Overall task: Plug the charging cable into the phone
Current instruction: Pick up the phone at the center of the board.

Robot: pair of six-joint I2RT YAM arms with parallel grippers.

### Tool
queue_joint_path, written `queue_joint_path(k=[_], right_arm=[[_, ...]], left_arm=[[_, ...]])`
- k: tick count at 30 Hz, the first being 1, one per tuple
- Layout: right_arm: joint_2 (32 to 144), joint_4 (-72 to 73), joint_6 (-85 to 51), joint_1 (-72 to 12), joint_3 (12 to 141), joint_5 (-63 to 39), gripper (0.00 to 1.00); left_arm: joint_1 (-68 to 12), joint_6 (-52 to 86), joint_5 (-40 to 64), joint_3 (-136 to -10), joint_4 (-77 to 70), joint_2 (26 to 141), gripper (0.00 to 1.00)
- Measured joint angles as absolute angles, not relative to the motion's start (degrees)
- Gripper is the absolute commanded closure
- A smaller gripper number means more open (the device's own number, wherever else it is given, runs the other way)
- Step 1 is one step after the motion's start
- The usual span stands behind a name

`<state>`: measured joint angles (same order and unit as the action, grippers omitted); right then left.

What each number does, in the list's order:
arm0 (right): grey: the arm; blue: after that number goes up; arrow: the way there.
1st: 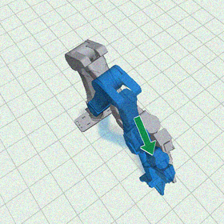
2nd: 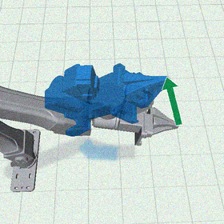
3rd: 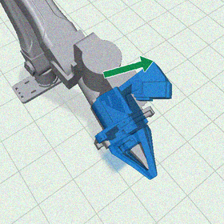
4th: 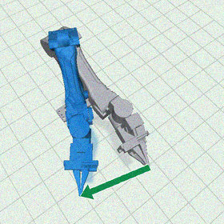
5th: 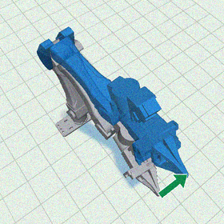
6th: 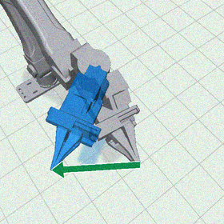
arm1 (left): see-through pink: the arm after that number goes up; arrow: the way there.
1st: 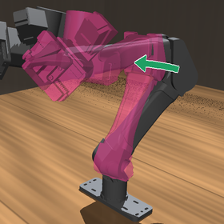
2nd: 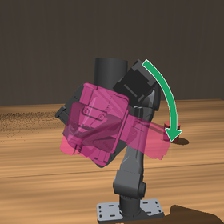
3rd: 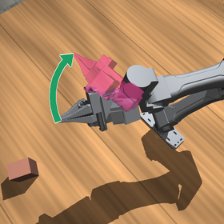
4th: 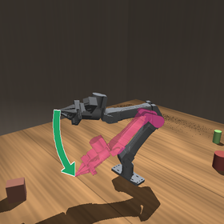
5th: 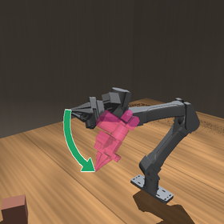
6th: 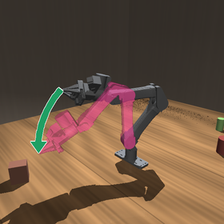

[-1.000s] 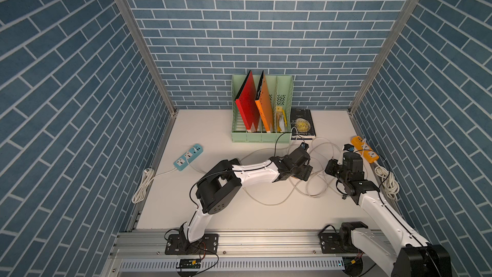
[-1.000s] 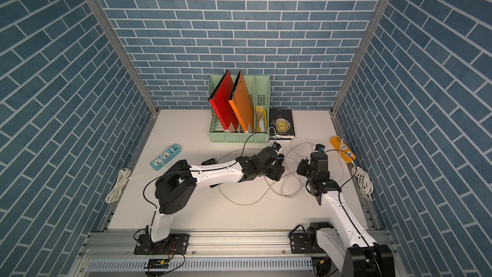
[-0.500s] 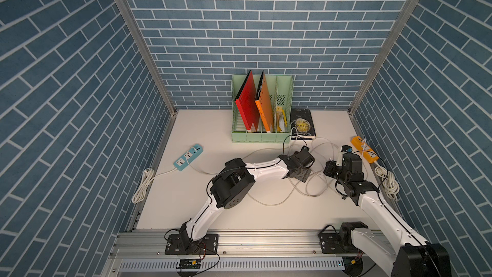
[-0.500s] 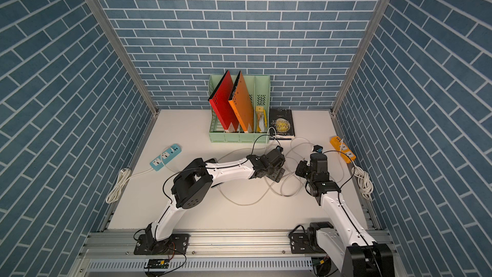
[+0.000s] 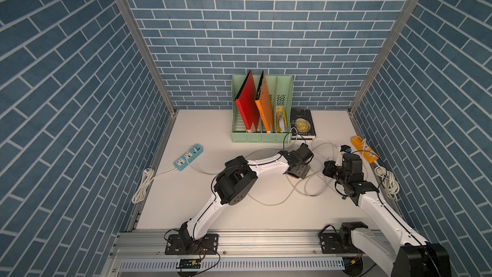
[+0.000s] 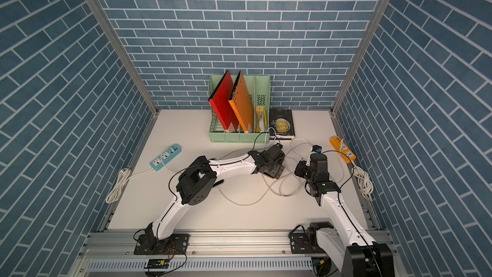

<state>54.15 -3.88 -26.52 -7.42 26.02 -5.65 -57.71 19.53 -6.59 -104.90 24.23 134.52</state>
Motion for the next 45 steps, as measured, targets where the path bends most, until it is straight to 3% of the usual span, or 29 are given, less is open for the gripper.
queue_joint_path(k=[5,15,17,24,26,35,45], right_arm=[[54.2,-3.8,-26.5,-7.4,25.8,-6.1,1.00],[54.2,-3.4,-26.5,-7.4,25.7,-7.0,1.00],[54.2,-3.4,-26.5,-7.4,25.7,-7.2,1.00],[54.3,-3.0,-26.5,-7.4,25.6,-7.9,1.00],[54.7,-2.6,-26.5,-7.4,25.6,-8.3,1.00],[55.1,-1.0,-26.5,-7.4,25.5,-11.6,1.00],[52.8,-1.0,-26.5,-7.4,25.4,-15.0,1.00]], left_arm=[[-57.7,19.4,-6.2,-107.7,26.2,135.7,0.10],[-56.8,19.6,-6.1,-114.2,30.5,139.3,0.29],[-56.8,19.6,-6.1,-115.0,31.2,139.7,0.39],[-56.6,19.7,-5.5,-118.3,34.6,141.0,0.90],[-56.5,19.9,-5.1,-120.2,36.6,141.6,1.00],[-54.5,22.3,0.2,-123.0,39.7,138.4,1.00],[-54.0,25.3,7.0,-108.3,32.6,119.9,1.00]])
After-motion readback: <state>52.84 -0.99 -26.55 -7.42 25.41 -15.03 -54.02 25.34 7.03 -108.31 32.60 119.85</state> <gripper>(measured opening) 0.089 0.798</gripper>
